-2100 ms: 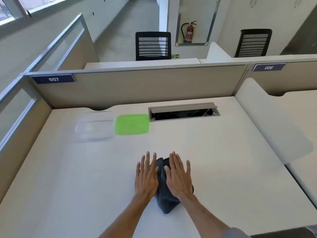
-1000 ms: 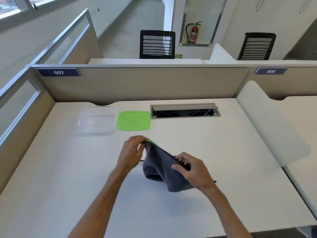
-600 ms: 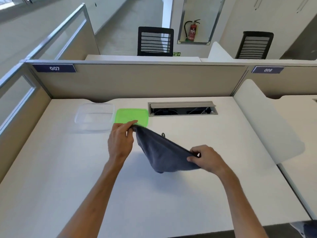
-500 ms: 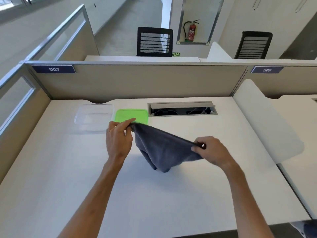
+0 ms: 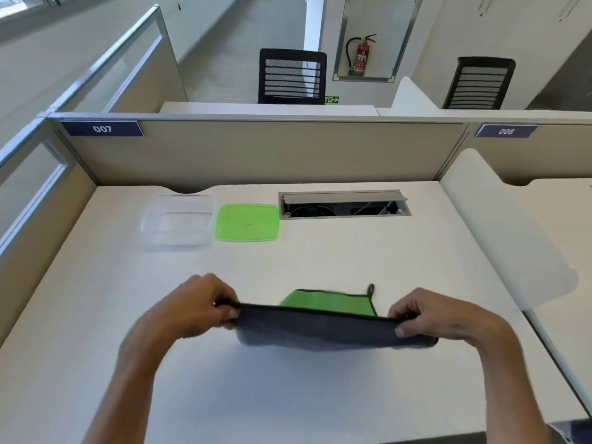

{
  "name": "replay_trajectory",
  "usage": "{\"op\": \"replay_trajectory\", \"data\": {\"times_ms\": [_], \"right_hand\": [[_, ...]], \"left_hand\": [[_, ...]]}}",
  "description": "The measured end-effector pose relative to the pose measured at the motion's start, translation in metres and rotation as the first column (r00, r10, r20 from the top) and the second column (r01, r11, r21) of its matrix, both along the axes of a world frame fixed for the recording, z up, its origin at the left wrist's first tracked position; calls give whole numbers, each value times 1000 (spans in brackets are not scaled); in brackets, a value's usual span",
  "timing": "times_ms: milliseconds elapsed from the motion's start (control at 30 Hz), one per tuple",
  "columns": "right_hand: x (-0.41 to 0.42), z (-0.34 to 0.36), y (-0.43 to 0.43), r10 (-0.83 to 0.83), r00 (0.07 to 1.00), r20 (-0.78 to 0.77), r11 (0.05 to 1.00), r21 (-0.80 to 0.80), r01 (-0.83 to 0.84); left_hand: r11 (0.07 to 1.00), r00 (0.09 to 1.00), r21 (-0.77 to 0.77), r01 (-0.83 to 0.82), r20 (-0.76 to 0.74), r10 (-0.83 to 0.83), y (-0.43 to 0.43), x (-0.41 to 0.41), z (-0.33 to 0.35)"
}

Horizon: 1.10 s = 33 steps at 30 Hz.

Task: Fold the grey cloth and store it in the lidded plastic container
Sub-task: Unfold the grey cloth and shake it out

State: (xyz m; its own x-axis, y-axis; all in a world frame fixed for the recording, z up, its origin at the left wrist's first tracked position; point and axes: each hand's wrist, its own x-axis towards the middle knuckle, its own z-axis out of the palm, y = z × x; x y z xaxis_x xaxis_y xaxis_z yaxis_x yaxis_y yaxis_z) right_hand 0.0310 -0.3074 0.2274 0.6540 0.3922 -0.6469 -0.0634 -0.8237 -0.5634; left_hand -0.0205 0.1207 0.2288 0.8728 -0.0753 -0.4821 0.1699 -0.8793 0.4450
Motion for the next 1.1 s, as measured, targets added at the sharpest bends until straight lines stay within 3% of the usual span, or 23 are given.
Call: {"op": "replay_trajectory", "data": {"times_ms": [133,233,433,667,767,933,1000,1100], "right_hand": [[11,-20,0,-37,998,48,998,-43,39],[31,-31,7,-101,967,236,987,-97,127],[75,-22,34,-145,800,583,962,-105,251],[117,38,46,-316,501,806,920,130,370],[121,76,45,-381,357,853,903,259,344],[106,99,37,-458,196,867,878,406,254],[94,91,30,-496,187,848,863,457,215],[75,53,13,-519,300,801,855,479,200]], "left_hand": [[1000,997,9,1,80,-2,-4,13,-30],[996,978,-18,-90,186,92,-11,37,-41],[979,902,-39,-199,383,199,-20,87,-28],[952,724,-145,-271,621,300,-23,133,37],[954,604,-188,-233,741,294,-23,138,69],[959,407,-230,-166,870,279,-25,115,90],[958,388,-241,-153,877,283,-29,100,79],[957,418,-250,-148,861,290,-35,74,36]]}}
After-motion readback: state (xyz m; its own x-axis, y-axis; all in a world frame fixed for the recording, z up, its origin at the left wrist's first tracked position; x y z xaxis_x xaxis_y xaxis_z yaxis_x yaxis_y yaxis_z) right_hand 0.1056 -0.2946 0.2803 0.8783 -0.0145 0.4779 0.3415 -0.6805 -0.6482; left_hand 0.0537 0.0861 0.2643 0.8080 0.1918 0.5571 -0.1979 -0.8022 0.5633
